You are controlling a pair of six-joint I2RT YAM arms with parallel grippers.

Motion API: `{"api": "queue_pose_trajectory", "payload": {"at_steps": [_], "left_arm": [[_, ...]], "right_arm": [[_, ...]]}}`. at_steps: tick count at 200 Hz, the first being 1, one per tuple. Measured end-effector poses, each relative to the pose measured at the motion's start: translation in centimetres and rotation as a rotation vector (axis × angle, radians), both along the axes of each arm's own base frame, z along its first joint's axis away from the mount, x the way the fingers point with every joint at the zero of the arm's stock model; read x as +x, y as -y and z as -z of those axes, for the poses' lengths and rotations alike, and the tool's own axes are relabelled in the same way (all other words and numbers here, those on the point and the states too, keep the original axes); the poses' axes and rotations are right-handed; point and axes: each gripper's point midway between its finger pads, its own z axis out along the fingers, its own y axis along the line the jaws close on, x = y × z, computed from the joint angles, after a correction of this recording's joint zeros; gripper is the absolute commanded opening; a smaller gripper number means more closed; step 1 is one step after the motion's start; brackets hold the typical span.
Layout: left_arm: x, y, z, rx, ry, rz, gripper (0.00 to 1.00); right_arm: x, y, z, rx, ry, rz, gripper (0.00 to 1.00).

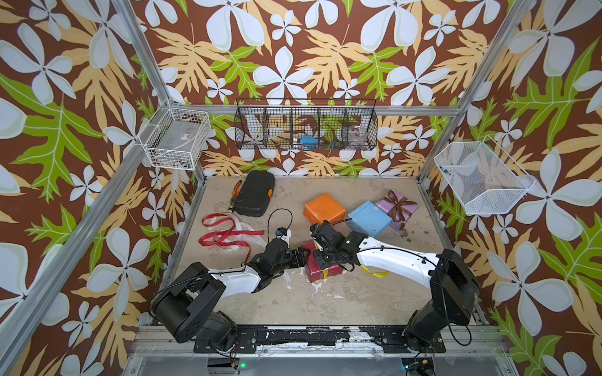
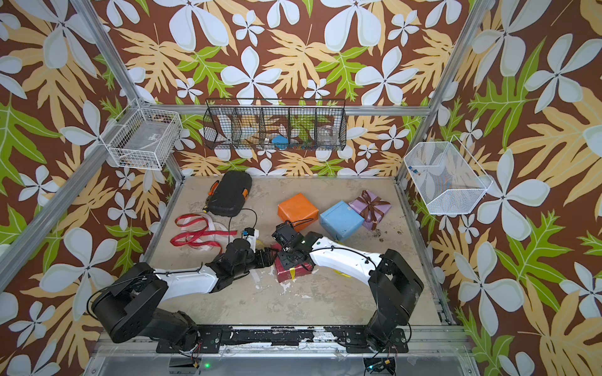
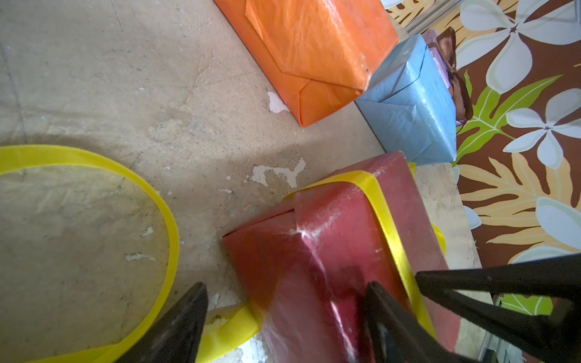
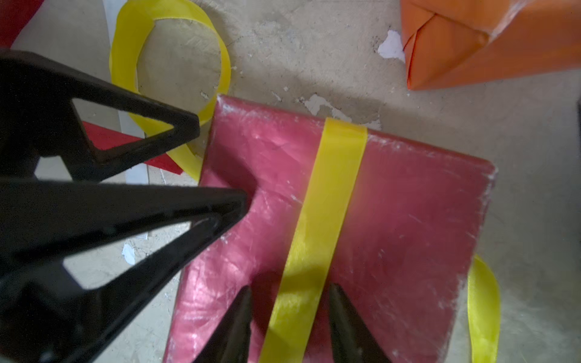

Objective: Untie the ribbon bows on the gift boxes
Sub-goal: Pull the ribbon from the gift box.

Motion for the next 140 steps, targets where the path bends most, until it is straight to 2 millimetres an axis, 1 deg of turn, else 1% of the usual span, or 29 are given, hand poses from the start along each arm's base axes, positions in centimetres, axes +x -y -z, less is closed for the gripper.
{"api": "queue_pose_trajectory", "payload": {"at_steps": [32,41,64,76,86,112,140], "left_arm": [[0.1,0.2,0.1,-0.005,0.005,0.005,0.8],[0.1,0.1,0.2,-0.006,0.006,0.005,0.8],[0.2,0.1,0.3,-0.008,0.008,0.003,0.8],[0.1,0.1,0.3,-0.011,0.009,0.005,0.8],[0.1,0.1,0.3,-0.013,0.01,0.005,0.79],[0.2,0.3,0.4,-0.02,0.009,0.01,0.78],[0.4,0.7,0.3,-0.024,0.007,0.022,0.77]], "right_arm": [[0.6,-0.4,0.4,0.027,0.028,0.011,0.19],[0.8,-0.5,0.4,0.055,0.028,0.015,0.14],[1.0,-0.6,0.2,0.149,0.004,0.03,0.09],[1.1,-0.8,0.2,0.206,-0.013,0.031,0.02],[1.2,-0.8,0.1,0.267,-0.035,0.041,0.0],[1.0,-0.5,-0.1,0.45,-0.094,0.039,0.0],[-0.2,-0.6,-0.5,0.652,-0.193,0.021,0.0]]}}
